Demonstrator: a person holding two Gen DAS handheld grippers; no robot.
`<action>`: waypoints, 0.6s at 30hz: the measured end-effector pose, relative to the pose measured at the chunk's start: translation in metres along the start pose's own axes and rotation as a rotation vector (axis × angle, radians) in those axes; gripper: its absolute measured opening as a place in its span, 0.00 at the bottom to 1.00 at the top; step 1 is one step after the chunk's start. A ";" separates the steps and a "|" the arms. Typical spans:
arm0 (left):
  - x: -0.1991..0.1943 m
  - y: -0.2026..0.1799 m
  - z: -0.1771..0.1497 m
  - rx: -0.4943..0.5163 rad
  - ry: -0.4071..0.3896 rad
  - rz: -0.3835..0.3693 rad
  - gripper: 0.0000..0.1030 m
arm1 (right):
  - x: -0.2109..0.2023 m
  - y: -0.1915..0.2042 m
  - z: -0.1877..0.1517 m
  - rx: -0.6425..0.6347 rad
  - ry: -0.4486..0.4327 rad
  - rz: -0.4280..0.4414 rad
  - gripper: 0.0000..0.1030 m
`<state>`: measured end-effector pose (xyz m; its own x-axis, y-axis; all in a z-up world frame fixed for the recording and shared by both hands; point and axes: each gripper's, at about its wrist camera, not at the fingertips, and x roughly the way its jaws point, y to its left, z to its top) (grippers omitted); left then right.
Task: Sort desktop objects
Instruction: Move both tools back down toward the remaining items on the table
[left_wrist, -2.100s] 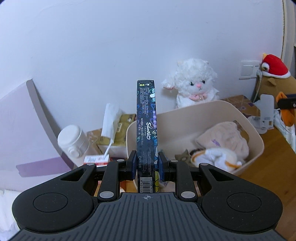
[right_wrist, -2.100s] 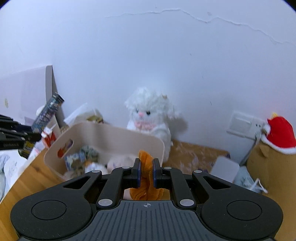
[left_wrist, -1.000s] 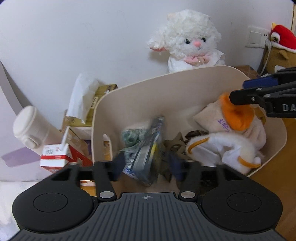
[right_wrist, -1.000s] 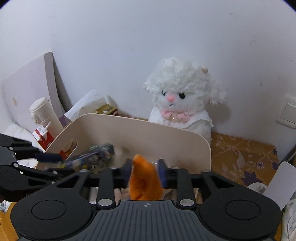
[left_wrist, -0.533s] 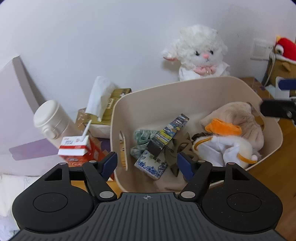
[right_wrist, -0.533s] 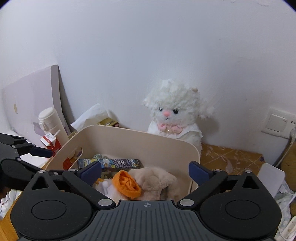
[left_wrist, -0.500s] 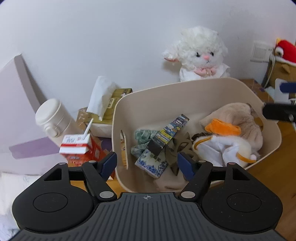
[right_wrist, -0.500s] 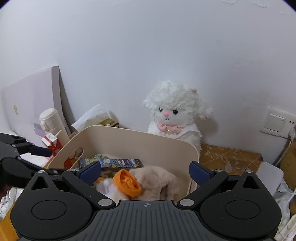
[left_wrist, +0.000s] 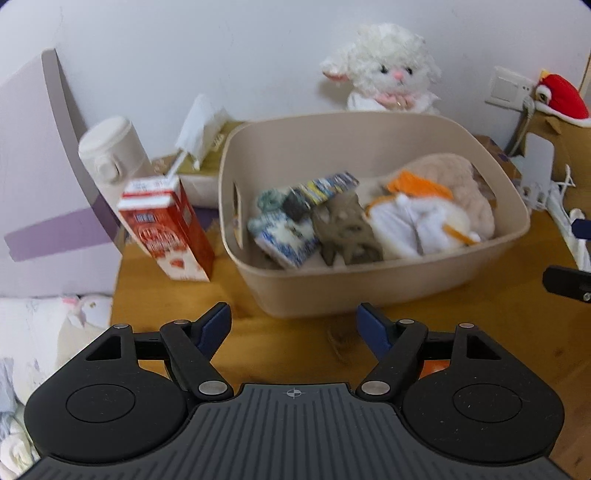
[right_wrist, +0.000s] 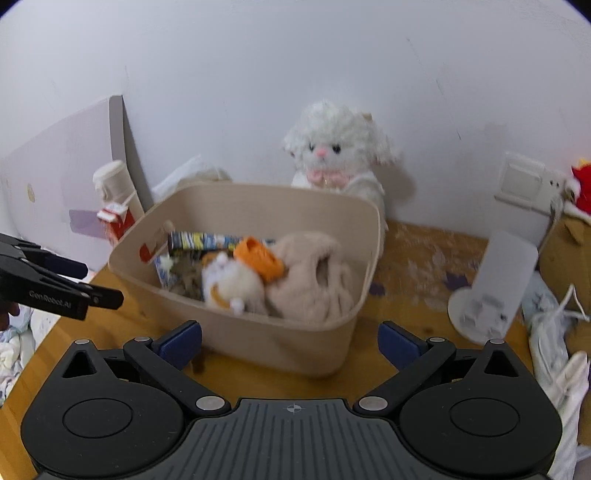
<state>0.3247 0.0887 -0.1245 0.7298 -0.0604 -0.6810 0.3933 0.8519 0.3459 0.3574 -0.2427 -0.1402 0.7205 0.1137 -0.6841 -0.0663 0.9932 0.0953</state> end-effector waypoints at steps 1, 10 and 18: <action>0.000 -0.001 -0.004 -0.002 0.010 -0.009 0.74 | -0.002 0.000 -0.005 0.001 0.009 0.001 1.00; -0.001 -0.016 -0.038 -0.028 0.105 -0.073 0.74 | -0.012 0.002 -0.048 0.008 0.100 -0.006 1.00; 0.005 -0.029 -0.065 0.020 0.163 -0.068 0.74 | -0.018 0.005 -0.093 0.200 0.226 0.051 1.00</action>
<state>0.2803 0.0977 -0.1798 0.6014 -0.0314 -0.7983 0.4510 0.8382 0.3068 0.2796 -0.2375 -0.1946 0.5465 0.1881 -0.8161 0.0548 0.9643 0.2590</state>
